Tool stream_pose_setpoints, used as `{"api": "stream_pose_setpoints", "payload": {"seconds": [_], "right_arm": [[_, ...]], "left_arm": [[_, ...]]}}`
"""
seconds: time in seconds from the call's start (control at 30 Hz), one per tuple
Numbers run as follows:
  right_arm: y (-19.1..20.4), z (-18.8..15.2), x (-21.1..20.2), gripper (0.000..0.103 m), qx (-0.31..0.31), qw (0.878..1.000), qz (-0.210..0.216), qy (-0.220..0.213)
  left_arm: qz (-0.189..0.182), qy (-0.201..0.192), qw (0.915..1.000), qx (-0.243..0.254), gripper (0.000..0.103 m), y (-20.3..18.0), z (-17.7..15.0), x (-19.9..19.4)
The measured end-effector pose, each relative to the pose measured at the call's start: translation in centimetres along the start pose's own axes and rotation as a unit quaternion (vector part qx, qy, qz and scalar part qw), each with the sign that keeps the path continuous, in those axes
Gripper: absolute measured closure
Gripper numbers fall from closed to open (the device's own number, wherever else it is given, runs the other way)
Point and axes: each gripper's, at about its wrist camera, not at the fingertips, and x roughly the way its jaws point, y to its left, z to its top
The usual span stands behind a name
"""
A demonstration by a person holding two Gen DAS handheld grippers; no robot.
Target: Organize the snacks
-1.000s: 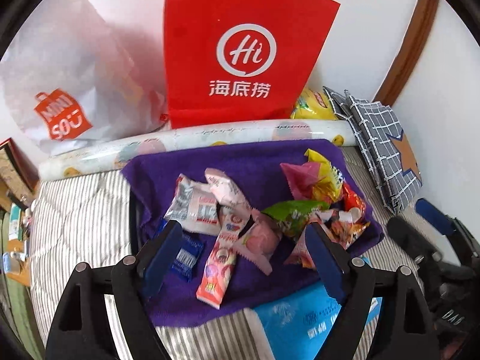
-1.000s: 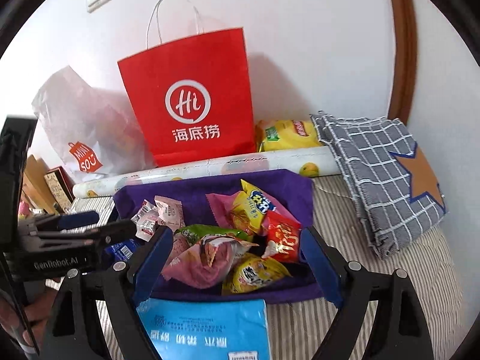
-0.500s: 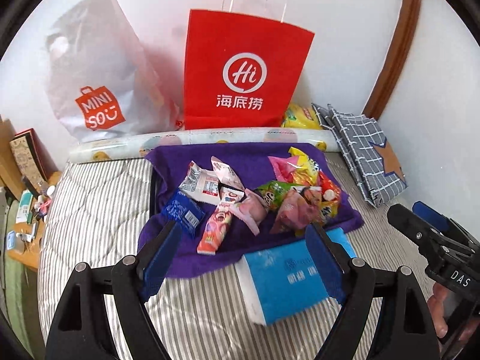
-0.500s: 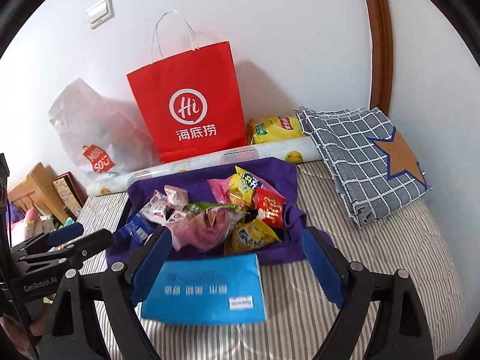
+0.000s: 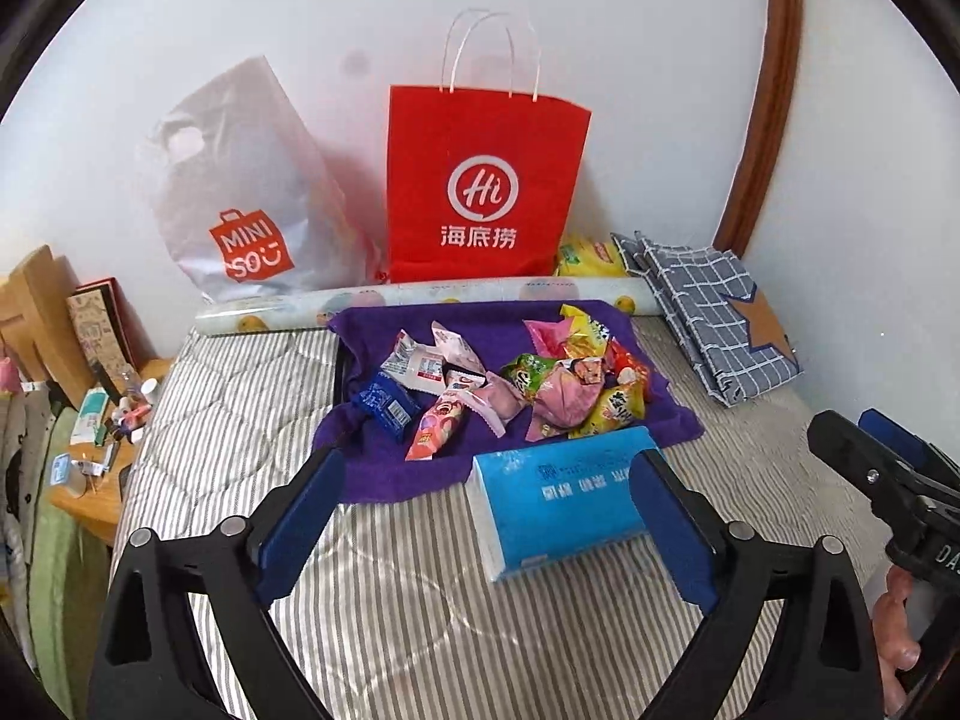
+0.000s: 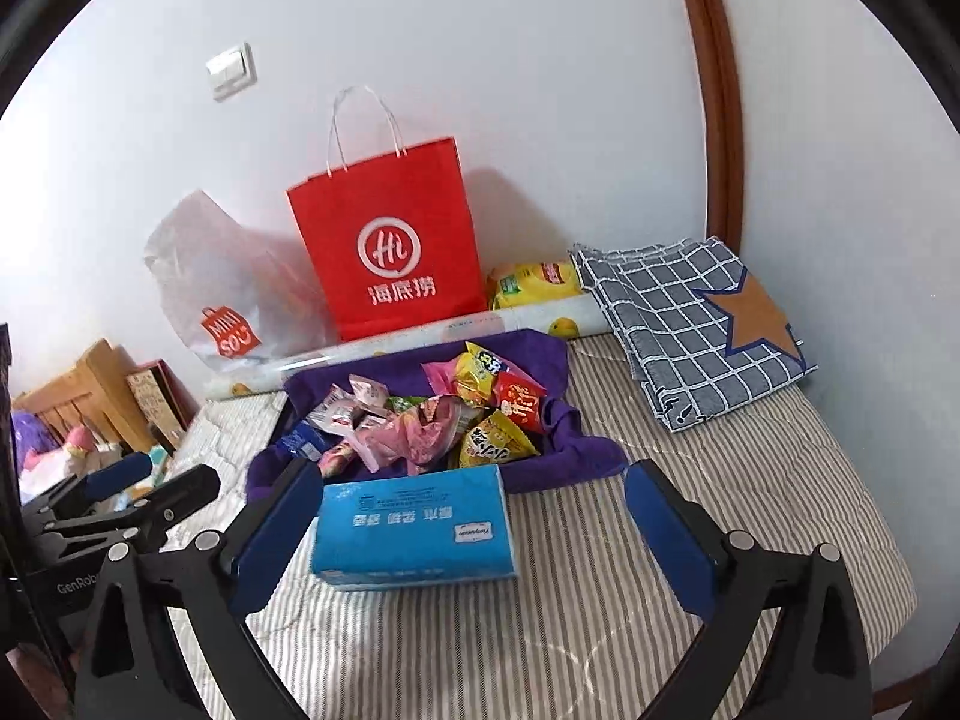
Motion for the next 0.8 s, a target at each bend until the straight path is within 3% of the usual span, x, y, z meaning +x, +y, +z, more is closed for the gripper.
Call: {"api": "stream_pose_setpoints", "payload": {"seconds": [0.5, 0.8], "right_arm": [[0.1, -2.8, -6.9, 0.0, -0.034, 0.997, -0.061, -0.039], [0.0, -3.8, -7.6, 0.0, -0.037, 0.997, -0.06, -0.04]], "left_arm": [[0.015, -0.042, 0.9987, 0.025, 0.001, -3.3, -3.1, -6.1], [0.026, -0.047, 0.9986, 0.006, 0.001, -2.9, -4.0, -7.1]]}}
